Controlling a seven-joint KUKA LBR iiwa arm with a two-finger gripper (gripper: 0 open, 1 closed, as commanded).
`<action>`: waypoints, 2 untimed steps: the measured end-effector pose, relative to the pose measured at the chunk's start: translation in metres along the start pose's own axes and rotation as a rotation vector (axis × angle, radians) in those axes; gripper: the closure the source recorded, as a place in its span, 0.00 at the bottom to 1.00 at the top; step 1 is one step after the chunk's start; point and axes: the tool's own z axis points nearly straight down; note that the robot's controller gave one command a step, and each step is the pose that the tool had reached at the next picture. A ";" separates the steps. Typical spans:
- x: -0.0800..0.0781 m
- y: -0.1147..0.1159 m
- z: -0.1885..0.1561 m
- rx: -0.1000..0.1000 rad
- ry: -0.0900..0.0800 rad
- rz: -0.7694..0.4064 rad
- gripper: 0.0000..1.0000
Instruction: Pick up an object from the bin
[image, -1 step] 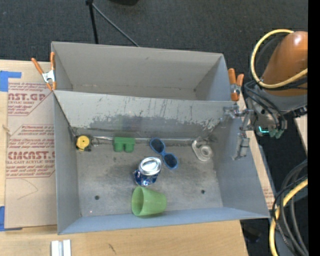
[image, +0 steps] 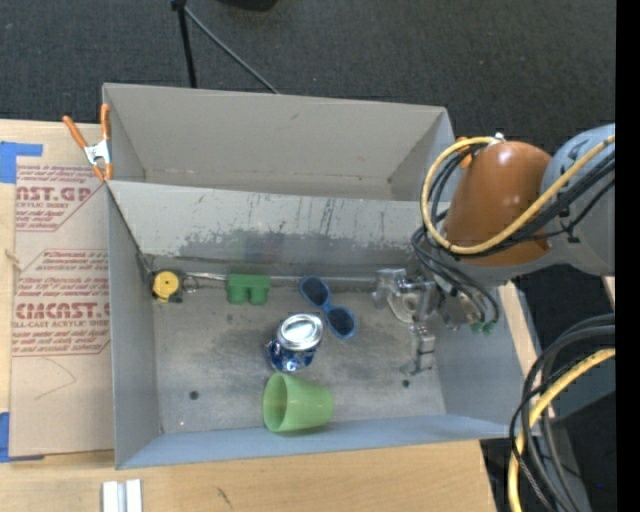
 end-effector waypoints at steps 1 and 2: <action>-0.058 0.045 0.040 0.002 -0.008 0.079 0.00; -0.046 0.039 0.086 0.003 -0.003 0.179 0.00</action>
Offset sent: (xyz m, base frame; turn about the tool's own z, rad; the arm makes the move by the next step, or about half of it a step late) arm 0.0477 0.0492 -0.0381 0.0843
